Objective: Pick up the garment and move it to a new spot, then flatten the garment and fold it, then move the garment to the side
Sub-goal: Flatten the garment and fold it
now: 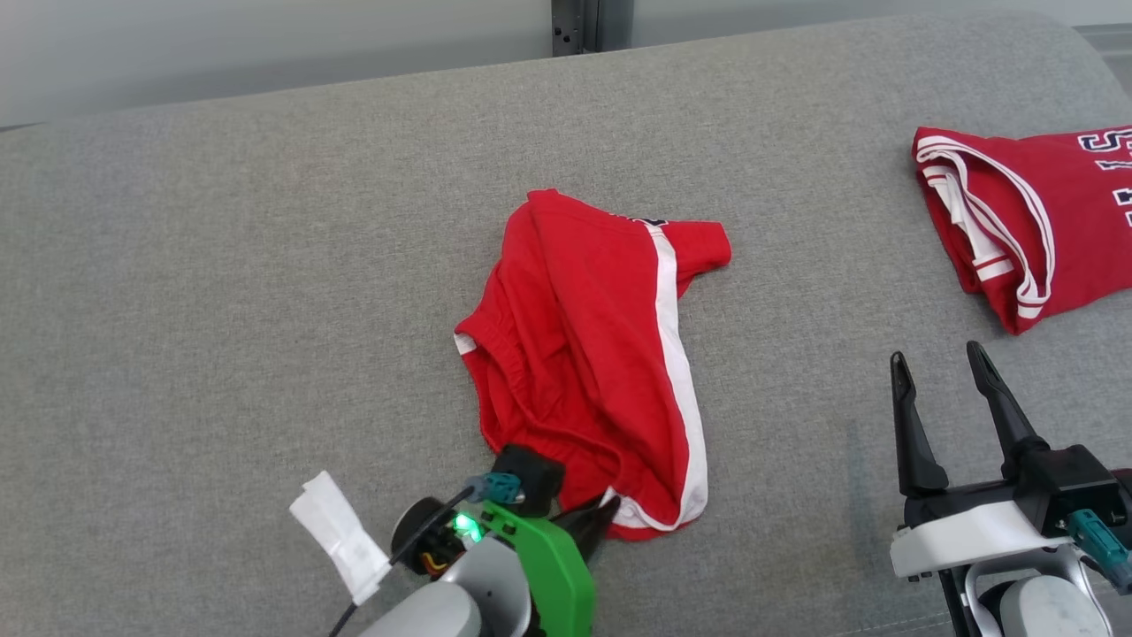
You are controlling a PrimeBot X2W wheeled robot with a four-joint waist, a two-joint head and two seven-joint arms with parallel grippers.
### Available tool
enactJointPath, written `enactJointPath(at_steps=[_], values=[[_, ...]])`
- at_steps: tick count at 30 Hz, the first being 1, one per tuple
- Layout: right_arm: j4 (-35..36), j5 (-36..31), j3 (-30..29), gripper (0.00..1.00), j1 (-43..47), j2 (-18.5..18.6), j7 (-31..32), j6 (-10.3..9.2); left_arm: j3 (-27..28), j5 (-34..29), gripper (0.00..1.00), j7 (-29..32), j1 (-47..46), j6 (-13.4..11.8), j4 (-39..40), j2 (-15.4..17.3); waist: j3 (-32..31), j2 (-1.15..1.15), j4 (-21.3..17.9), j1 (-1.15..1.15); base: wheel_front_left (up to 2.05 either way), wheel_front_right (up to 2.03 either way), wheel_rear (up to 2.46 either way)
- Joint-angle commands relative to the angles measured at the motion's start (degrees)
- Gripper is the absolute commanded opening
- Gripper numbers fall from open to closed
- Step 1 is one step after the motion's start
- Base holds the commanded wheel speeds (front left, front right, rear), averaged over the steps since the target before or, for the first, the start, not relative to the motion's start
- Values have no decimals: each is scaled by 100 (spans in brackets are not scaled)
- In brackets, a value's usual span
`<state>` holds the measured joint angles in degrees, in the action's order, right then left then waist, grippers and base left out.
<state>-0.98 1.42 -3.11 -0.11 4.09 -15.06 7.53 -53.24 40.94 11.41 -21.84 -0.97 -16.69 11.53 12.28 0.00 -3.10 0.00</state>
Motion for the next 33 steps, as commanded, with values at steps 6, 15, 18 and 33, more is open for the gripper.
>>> enactJointPath(at_steps=[6,15,18,33], values=[[-10,5,-106,100,181,-30,-15,-9,488,342,0,-322,603,-151,459,812,-198,0,224,0,0,0,0],[-22,-35,5,100,192,7,-16,-9,1192,671,100,-789,1627,-736,1167,1730,-318,0,449,0,0,0,0],[-17,-16,87,100,117,55,-15,-9,1338,673,100,-862,1778,-957,1452,1866,-298,0,350,0,0,0,0],[196,-18,170,100,-313,54,-15,-9,485,-705,100,-591,-301,-1286,2052,620,334,0,-779,0,0,0,0]])
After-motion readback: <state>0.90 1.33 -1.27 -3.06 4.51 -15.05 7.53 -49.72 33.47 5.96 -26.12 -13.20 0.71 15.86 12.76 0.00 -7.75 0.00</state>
